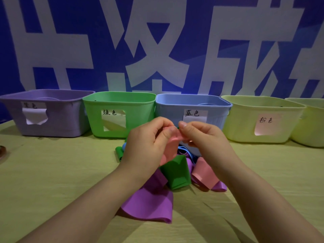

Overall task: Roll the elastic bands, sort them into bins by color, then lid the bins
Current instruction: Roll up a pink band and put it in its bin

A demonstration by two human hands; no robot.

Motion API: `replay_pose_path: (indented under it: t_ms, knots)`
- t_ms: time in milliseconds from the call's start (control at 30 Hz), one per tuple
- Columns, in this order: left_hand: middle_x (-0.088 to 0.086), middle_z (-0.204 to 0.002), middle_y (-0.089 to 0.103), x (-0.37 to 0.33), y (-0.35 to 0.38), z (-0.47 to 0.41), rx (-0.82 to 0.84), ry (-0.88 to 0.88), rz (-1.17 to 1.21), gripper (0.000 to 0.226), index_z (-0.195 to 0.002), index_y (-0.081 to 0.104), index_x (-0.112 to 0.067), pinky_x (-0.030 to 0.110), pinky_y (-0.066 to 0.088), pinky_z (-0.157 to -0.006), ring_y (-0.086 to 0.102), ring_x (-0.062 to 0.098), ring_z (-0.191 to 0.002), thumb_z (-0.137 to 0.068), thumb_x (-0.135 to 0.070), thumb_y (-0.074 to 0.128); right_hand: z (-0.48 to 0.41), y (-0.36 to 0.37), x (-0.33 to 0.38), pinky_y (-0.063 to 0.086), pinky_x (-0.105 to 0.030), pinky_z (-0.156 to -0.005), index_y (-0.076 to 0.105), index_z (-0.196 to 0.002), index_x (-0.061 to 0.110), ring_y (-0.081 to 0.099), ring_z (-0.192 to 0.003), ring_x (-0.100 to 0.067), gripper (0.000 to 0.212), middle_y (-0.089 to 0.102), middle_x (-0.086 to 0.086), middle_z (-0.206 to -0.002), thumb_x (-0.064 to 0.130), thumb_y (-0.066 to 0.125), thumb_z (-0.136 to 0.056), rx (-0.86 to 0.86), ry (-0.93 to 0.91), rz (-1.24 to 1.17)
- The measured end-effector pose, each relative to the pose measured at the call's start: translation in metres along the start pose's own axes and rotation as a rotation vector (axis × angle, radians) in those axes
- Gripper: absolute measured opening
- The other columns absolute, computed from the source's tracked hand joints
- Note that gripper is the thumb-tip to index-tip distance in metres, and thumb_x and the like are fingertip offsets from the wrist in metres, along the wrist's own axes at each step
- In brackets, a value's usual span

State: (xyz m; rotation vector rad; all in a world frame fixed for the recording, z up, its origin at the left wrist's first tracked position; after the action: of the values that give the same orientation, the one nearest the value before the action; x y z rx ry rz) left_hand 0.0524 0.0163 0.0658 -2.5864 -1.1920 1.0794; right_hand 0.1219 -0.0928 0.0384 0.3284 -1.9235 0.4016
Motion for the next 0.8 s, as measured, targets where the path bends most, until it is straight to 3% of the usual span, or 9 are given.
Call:
replay_pose_path:
  t_ms: [67,167,267,367,433,500,633,700,800]
  knots:
    - [-0.013,-0.065,0.061,0.002,0.002,-0.001,0.029,-0.002,-0.003,0.019,-0.078,0.066,-0.020,0.011,0.037,-0.057,0.054,-0.001,-0.065,-0.082,-0.032,0.051,0.000,0.002,0.000,0.046,-0.015,-0.066,0.067,-0.077,0.005,0.057,-0.066,-0.004,0.021,0.063,0.001,-0.067,0.023,0.061,-0.085,0.043,0.008,0.020]
    - [-0.012,-0.064,0.060,0.009,0.008,-0.003,0.102,-0.037,0.006,0.017,-0.075,0.063,-0.026,0.015,0.037,-0.059,0.053,0.002,-0.065,-0.080,-0.034,0.050,0.000,0.003,-0.004,0.047,-0.028,-0.076,0.067,-0.084,0.001,0.058,-0.074,-0.016,0.019,0.066,-0.010,-0.077,0.019,0.062,-0.085,0.093,0.043,0.085]
    - [-0.013,-0.062,0.059,0.014,0.017,-0.003,0.199,-0.070,0.019,0.014,-0.069,0.057,-0.034,0.014,0.036,-0.060,0.052,-0.002,-0.064,-0.079,-0.035,0.048,0.001,0.006,-0.009,0.047,-0.022,-0.074,0.066,-0.089,-0.004,0.057,-0.076,-0.014,0.023,0.066,-0.011,-0.081,0.019,0.062,-0.085,0.171,0.098,0.090]
    - [-0.006,-0.067,0.062,0.022,0.024,-0.001,0.236,-0.137,0.052,0.017,-0.070,0.060,-0.032,0.023,0.041,-0.065,0.053,0.003,-0.066,-0.083,-0.036,0.051,0.000,0.006,-0.015,0.047,-0.018,-0.071,0.066,-0.087,-0.003,0.058,-0.072,-0.011,0.023,0.067,-0.010,-0.078,0.020,0.061,-0.086,0.187,0.122,0.131]
    - [0.006,-0.076,0.066,0.030,0.027,0.001,0.222,-0.241,0.215,0.015,-0.079,0.063,-0.026,0.030,0.048,-0.072,0.057,0.010,-0.071,-0.081,-0.041,0.060,-0.003,0.002,-0.019,0.050,-0.028,-0.079,0.067,-0.085,0.000,0.060,-0.076,-0.015,0.023,0.069,-0.017,-0.084,0.022,0.060,-0.087,0.139,0.123,0.163]
    - [0.014,-0.081,0.068,0.036,0.031,0.005,0.218,-0.342,0.360,0.032,-0.091,0.059,-0.026,0.044,0.053,-0.073,0.060,0.016,-0.074,-0.071,-0.047,0.071,-0.005,-0.003,-0.020,0.051,-0.034,-0.083,0.068,-0.081,0.004,0.061,-0.077,-0.017,0.022,0.070,-0.017,-0.082,0.022,0.058,-0.088,0.083,0.123,0.140]
    - [0.011,-0.081,0.070,0.041,0.034,0.005,0.194,-0.347,0.352,0.033,-0.092,0.057,-0.022,0.045,0.052,-0.071,0.062,0.019,-0.071,-0.064,-0.037,0.066,-0.006,-0.008,-0.012,0.043,-0.009,-0.055,0.065,-0.074,0.012,0.056,-0.053,0.004,0.021,0.062,0.010,-0.054,0.017,0.054,-0.091,0.043,0.089,0.030]
    - [0.007,-0.075,0.068,0.044,0.034,0.004,0.195,-0.334,0.345,0.029,-0.085,0.062,-0.018,0.040,0.049,-0.070,0.058,0.015,-0.068,-0.063,-0.037,0.066,-0.006,-0.008,-0.011,0.040,-0.007,-0.049,0.063,-0.073,0.011,0.052,-0.046,0.006,0.022,0.058,0.012,-0.047,0.015,0.052,-0.092,0.047,0.093,-0.006]
    - [0.015,-0.081,0.067,0.044,0.035,0.002,0.227,-0.326,0.352,0.035,-0.083,0.064,-0.015,0.039,0.046,-0.071,0.055,0.016,-0.072,-0.060,-0.041,0.069,-0.005,-0.007,-0.015,0.039,-0.010,-0.049,0.062,-0.069,0.011,0.049,-0.044,0.002,0.026,0.054,0.010,-0.046,0.015,0.051,-0.093,0.045,0.132,-0.048]
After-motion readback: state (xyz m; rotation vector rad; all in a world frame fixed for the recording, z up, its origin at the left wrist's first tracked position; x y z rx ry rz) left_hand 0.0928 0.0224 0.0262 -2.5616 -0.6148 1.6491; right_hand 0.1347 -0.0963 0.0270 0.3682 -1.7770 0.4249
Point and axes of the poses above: each hand's wrist, its own z-axis away from the middle knuckle, its own y-axis out of the palm, x = y × z, the point moved 10 cm from there along -z, towards the middle knuckle
